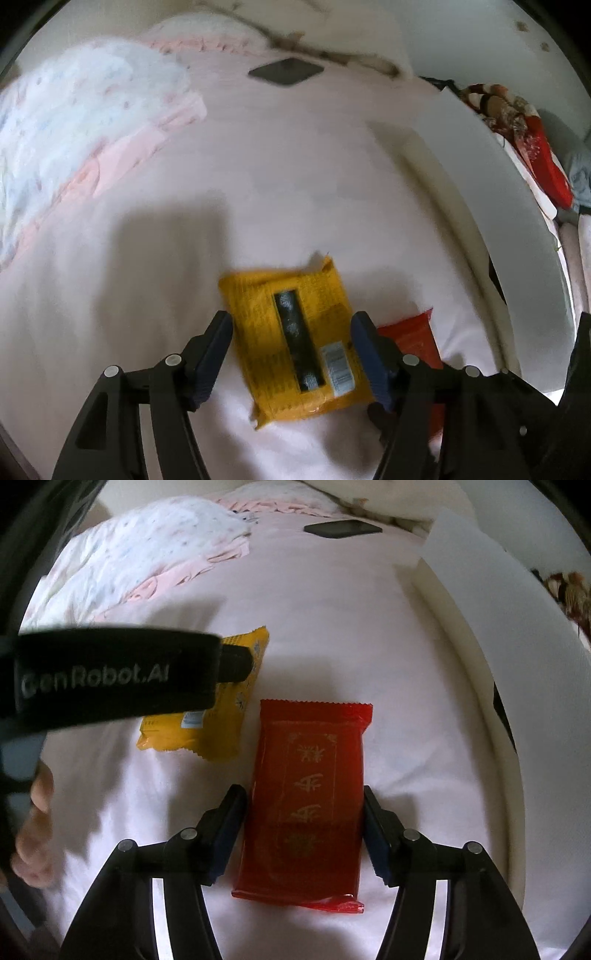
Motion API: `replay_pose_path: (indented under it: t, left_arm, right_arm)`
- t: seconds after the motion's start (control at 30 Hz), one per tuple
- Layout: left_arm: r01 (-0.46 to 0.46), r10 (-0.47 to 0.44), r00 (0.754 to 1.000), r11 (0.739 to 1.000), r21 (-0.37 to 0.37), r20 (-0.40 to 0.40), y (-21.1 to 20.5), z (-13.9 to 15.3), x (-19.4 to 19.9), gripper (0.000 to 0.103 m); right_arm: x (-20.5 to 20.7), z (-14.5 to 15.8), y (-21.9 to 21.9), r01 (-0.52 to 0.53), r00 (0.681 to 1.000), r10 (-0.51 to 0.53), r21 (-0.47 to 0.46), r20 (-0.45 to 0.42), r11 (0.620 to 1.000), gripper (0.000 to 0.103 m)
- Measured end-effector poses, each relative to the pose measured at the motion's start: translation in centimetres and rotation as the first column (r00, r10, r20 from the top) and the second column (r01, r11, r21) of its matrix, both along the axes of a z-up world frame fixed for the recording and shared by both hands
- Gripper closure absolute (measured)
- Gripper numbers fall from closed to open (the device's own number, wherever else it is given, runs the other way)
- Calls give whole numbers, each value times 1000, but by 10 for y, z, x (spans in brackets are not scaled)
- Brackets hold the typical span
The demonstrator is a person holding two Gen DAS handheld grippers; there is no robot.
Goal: Organize objects
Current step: 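Hold the red packet in the right gripper while the left gripper grasps the yellow snack pack, then lift the yellow snack pack with the left gripper while the right gripper lifts the red packet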
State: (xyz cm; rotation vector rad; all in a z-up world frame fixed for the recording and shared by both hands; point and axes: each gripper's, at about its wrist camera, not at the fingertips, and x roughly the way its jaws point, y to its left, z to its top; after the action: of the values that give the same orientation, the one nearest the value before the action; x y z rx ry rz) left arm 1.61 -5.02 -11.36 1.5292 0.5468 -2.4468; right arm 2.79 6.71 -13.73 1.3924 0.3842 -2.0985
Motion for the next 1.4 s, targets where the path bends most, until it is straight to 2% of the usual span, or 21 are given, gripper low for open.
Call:
replay_pose_path:
  t: [0.03, 0.07, 0.1, 0.17, 0.3, 0.5, 0.63, 0.77, 0.87, 1.03, 1.4]
  left_arm:
    - [-2, 1, 999, 1000, 27, 36, 1, -6, -1, 36]
    - [-1, -1, 999, 999, 49, 41, 2, -10, 0, 30]
    - [-1, 0, 999, 999, 48, 32, 3, -11, 1, 28]
    - [10, -10, 1000, 1000, 11, 26, 10, -12, 0, 26]
    - [35, -33, 999, 997, -66, 28, 22, -16, -3, 25]
    - [79, -77, 997, 989, -125, 25, 31, -18, -5, 20]
    - [114, -114, 993, 982, -152, 7, 24, -26, -9, 0]
    - [96, -112, 990, 980, -173, -89, 24, -32, 4, 0]
    - [98, -115, 990, 977, -187, -85, 25, -31, 3, 0]
    - [101, -120, 988, 980, -174, -102, 18, -31, 1, 0]
    - [122, -139, 980, 985, -125, -141, 17, -24, 10, 1]
  right_arm:
    - [-3, 1, 4, 19, 1000, -19, -27, 21, 999, 42]
    - [-8, 2, 10, 51, 998, -47, -63, 51, 997, 44]
    - [-12, 3, 15, 75, 995, -69, -85, 72, 994, 46]
    - [-19, 4, 23, 119, 989, -107, -117, 104, 986, 54]
    - [-25, 7, 34, 174, 976, -146, -175, 162, 969, 54]
    - [-21, -1, 13, 132, 987, -121, -94, 106, 987, 54]
    - [-17, -3, 9, 100, 995, -99, -19, 33, 995, 54]
    - [-12, -1, 4, 99, 994, -97, 56, -51, 993, 55]
    - [-12, -1, 3, 89, 994, -83, 82, -69, 993, 55]
    - [-18, -4, 10, 102, 994, -101, 48, -31, 994, 53]
    - [-22, 1, 19, 80, 997, -80, 31, -13, 996, 52]
